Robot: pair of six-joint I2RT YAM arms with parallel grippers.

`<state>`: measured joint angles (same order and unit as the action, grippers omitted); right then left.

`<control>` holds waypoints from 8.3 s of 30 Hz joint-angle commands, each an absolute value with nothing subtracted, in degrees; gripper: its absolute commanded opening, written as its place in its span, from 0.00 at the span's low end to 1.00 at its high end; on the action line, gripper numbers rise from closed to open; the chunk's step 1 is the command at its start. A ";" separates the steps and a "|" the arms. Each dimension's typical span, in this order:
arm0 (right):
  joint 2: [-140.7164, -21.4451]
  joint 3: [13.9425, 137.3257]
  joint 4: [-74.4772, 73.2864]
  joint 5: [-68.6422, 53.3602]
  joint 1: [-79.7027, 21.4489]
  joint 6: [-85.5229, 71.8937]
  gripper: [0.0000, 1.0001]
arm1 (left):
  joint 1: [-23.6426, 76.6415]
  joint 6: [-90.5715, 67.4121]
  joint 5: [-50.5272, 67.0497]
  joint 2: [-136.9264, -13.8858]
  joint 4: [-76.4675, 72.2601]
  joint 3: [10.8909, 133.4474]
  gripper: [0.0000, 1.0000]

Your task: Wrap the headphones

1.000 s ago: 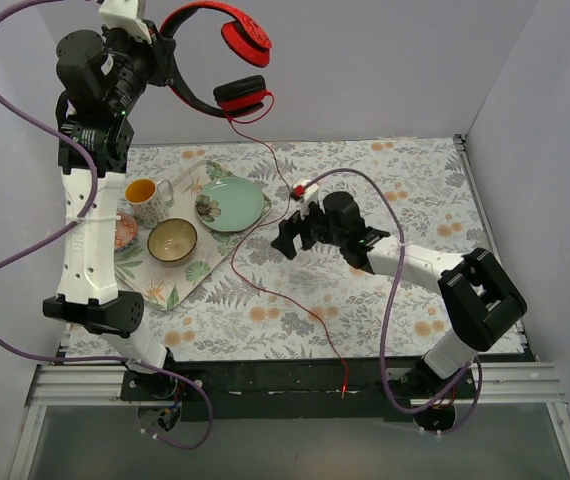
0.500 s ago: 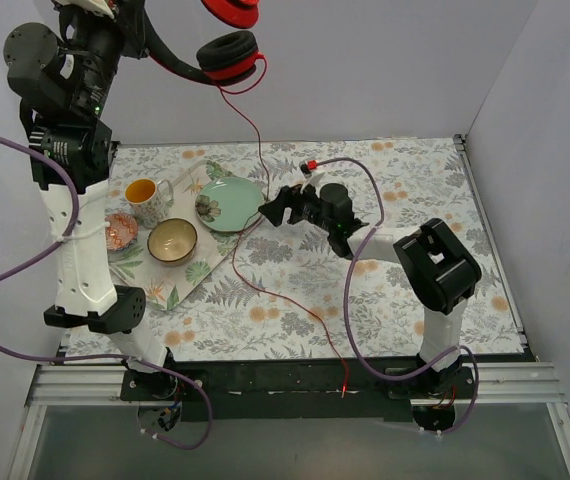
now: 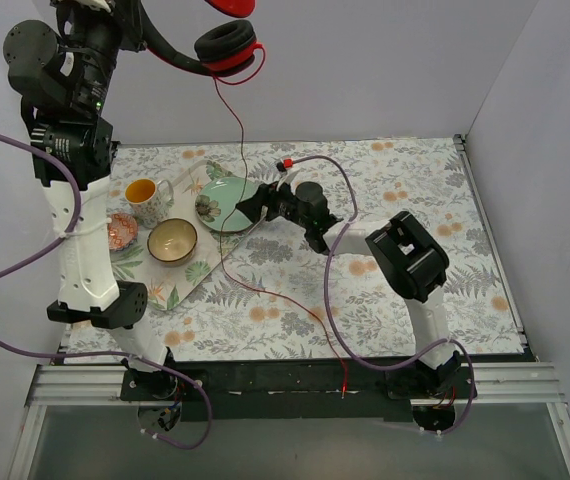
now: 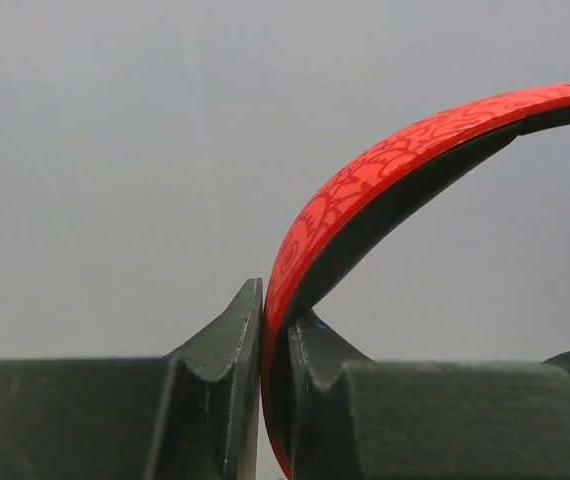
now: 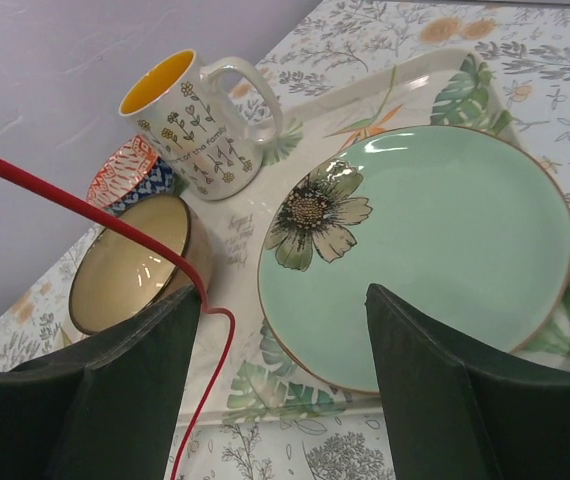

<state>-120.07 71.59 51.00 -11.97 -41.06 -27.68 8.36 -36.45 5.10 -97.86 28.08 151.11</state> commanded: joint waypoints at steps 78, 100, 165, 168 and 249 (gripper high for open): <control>-82.17 110.20 -27.16 14.23 -48.17 18.63 0.01 | 11.33 -0.18 -10.47 -102.49 -8.53 95.28 0.00; -97.03 122.79 -21.62 -3.77 -18.38 12.66 0.01 | 21.71 -8.17 15.45 -85.17 23.54 85.24 0.00; -110.65 72.16 60.47 -32.09 -31.81 -23.73 0.45 | 24.35 -38.50 14.25 -94.48 33.57 138.51 0.00; -112.23 70.49 60.99 -30.85 -32.08 -24.17 0.46 | 24.35 -37.88 11.44 -94.57 33.13 140.26 0.00; -100.54 113.20 -17.32 -8.43 -21.80 13.54 0.01 | 26.54 -1.58 5.36 -83.15 19.31 78.83 0.00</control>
<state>-100.25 109.25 -23.64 -3.99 -25.19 16.05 26.30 3.86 0.14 -86.80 8.23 74.81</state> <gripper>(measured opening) 0.022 0.088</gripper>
